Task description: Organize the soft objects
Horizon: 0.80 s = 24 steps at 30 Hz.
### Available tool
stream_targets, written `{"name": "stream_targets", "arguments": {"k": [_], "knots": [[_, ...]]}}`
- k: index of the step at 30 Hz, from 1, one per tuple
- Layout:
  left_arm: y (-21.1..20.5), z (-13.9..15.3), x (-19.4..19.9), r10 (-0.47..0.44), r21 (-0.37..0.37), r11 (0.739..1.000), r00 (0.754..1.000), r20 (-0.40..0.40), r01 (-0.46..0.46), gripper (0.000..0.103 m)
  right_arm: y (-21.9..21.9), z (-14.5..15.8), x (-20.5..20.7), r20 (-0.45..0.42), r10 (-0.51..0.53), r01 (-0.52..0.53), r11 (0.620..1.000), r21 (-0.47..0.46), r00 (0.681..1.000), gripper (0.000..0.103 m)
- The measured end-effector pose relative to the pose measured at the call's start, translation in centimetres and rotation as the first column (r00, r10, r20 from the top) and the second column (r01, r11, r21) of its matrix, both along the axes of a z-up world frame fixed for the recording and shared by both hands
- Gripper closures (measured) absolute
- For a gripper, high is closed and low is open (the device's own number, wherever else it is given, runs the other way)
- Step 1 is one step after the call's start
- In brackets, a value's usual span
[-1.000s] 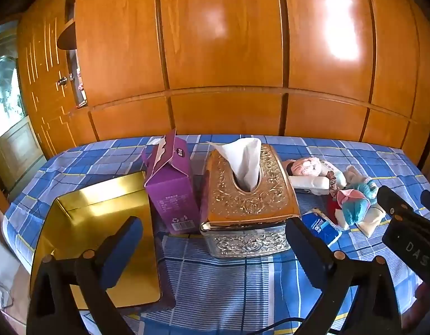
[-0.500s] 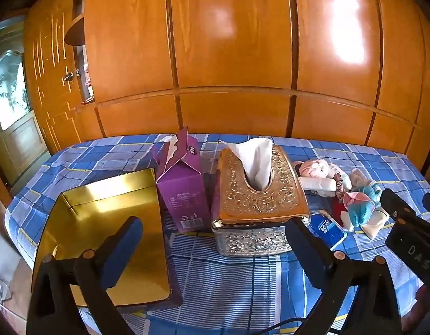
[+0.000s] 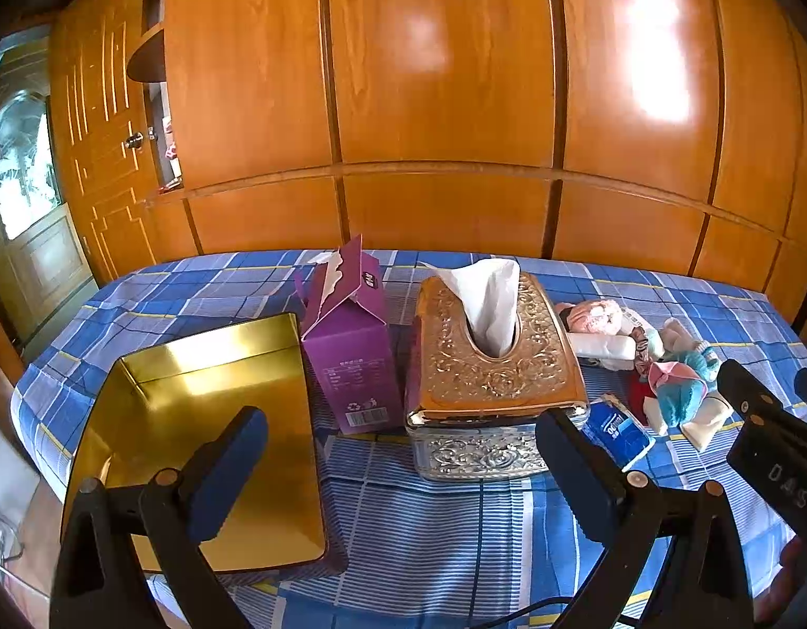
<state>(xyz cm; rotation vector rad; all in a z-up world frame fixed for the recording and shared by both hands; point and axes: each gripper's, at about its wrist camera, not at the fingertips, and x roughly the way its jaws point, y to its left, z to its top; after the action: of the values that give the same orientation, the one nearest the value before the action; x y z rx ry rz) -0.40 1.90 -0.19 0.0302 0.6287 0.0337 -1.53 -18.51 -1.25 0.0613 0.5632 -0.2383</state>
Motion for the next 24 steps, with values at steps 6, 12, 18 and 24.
{"name": "stream_targets", "arguments": {"k": [6, 12, 18, 24], "knots": [[0.09, -0.02, -0.08, 0.002, -0.001, 1.0, 1.0, -0.002, -0.002, 0.001, 0.09, -0.04, -0.03, -0.001, -0.001, 0.001, 1.0, -0.001, 1.0, 0.01], [0.24, 0.11, -0.22, 0.004, -0.004, 1.0, 1.0, 0.001, -0.004, 0.001, 0.15, 0.0, -0.09, 0.001, -0.002, 0.002, 1.0, 0.0, 1.0, 0.01], [0.31, 0.25, -0.23, 0.003, -0.005, 1.0, 1.0, 0.002, -0.003, 0.001, 0.11, 0.0, -0.07, -0.001, -0.002, 0.002, 1.0, 0.0, 1.0, 0.01], [0.29, 0.3, -0.23, 0.003, -0.004, 1.0, 1.0, 0.003, -0.003, 0.001, 0.05, -0.07, -0.04, -0.002, -0.004, 0.004, 1.0, 0.0, 1.0, 0.01]]}}
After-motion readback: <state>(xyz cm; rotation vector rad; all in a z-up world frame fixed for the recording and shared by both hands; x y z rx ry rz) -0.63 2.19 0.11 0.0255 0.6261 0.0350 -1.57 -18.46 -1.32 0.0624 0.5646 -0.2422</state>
